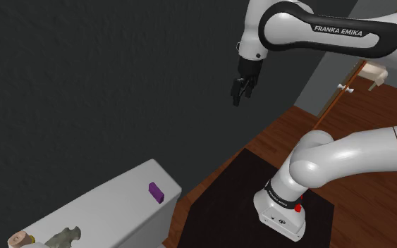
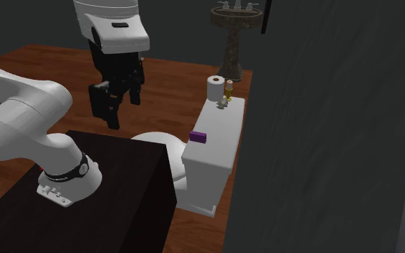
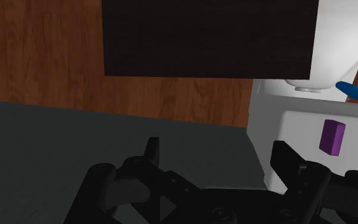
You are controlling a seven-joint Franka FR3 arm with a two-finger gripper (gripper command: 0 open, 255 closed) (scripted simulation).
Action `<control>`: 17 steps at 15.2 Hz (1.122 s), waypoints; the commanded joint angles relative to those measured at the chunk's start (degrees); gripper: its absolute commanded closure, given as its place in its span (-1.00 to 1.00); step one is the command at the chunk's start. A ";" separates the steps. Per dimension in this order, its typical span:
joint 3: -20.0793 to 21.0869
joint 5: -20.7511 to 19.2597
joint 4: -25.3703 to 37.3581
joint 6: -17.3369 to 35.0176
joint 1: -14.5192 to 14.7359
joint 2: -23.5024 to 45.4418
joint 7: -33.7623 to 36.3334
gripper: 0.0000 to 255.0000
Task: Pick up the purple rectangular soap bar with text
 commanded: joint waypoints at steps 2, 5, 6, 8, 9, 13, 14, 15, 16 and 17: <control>0.73 0.72 -1.46 1.56 0.41 -0.02 0.89 -1.00; 3.04 2.91 -5.47 6.45 1.75 0.42 3.54 -1.00; 3.85 3.65 -6.68 8.14 2.21 0.76 4.41 -1.00; 5.51 5.13 -8.88 11.64 3.17 1.71 6.15 -1.00; 6.36 5.86 -9.87 13.45 3.67 2.34 7.01 -1.00; 9.94 8.67 -13.08 21.04 5.62 5.93 10.46 -1.00; 10.86 9.32 -13.68 23.02 6.10 7.10 11.34 -1.00; 11.79 9.93 -14.20 25.04 6.56 8.38 12.21 -1.00; 12.75 10.51 -14.63 27.08 6.99 9.77 13.10 -1.00; 13.71 11.03 -14.97 29.15 7.40 11.27 14.00 -1.00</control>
